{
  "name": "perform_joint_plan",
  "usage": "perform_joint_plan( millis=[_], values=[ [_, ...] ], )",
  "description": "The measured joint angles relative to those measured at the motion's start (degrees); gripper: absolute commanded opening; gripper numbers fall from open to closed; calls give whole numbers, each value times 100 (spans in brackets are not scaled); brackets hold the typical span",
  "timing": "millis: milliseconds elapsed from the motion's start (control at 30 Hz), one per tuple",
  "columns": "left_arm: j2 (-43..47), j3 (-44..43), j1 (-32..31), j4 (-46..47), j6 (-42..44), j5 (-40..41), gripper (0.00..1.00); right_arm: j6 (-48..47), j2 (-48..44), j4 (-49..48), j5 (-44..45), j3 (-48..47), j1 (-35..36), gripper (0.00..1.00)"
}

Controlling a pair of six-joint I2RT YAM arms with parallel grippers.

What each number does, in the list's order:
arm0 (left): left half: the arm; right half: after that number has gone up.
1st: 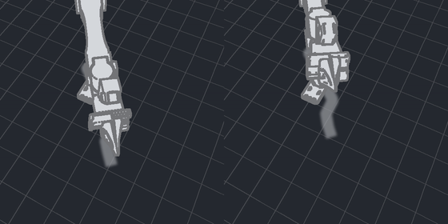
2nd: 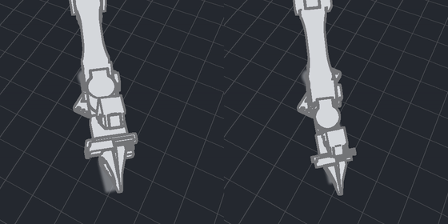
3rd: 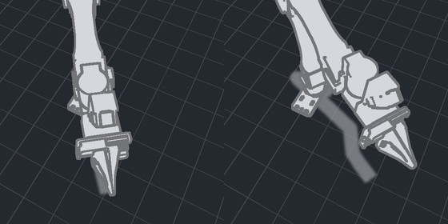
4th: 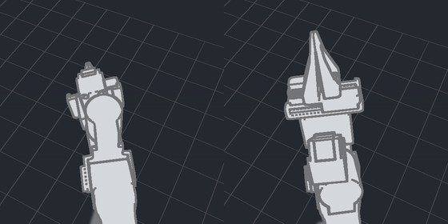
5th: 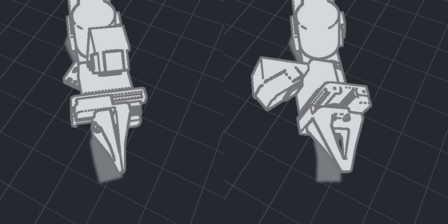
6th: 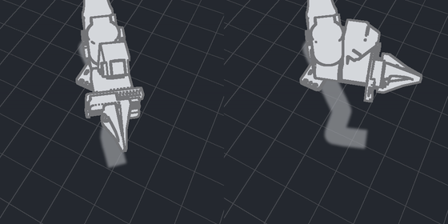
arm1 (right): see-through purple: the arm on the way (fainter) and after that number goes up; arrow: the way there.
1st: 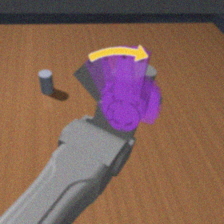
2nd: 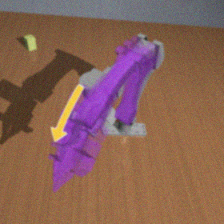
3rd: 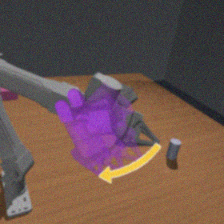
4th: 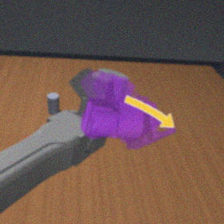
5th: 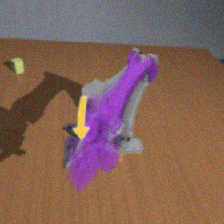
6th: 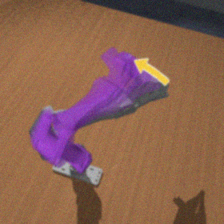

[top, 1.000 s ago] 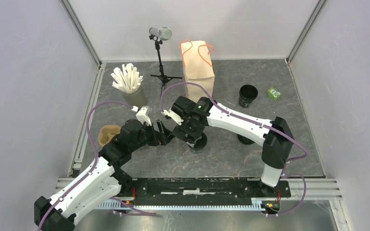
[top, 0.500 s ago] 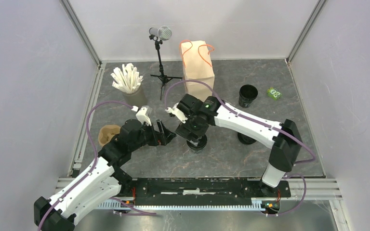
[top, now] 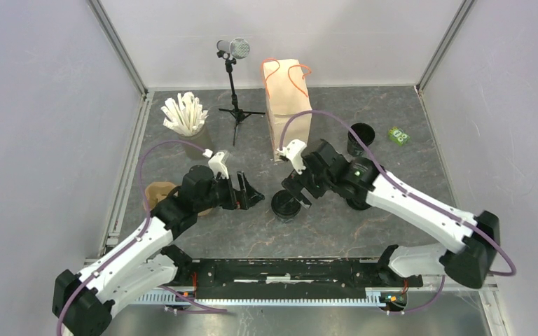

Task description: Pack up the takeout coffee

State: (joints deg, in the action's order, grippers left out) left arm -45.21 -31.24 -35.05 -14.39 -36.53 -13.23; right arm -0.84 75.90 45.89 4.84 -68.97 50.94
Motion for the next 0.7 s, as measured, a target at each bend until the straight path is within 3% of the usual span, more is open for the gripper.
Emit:
perform_joint_plan(
  millis=[167, 333, 700],
  values=[
    [-684, -297, 0, 164, 55, -256, 98, 149, -1099, -1005, 442, 1119, -85, 98],
    [-1290, -483, 0, 374, 146, -337, 92, 321, -1545, -1587, 420, 1714, -542, 98],
    [-2352, -535, 0, 1086, 195, -610, 84, 817, -2323, -3394, -813, 3112, -811, 68]
  ],
)
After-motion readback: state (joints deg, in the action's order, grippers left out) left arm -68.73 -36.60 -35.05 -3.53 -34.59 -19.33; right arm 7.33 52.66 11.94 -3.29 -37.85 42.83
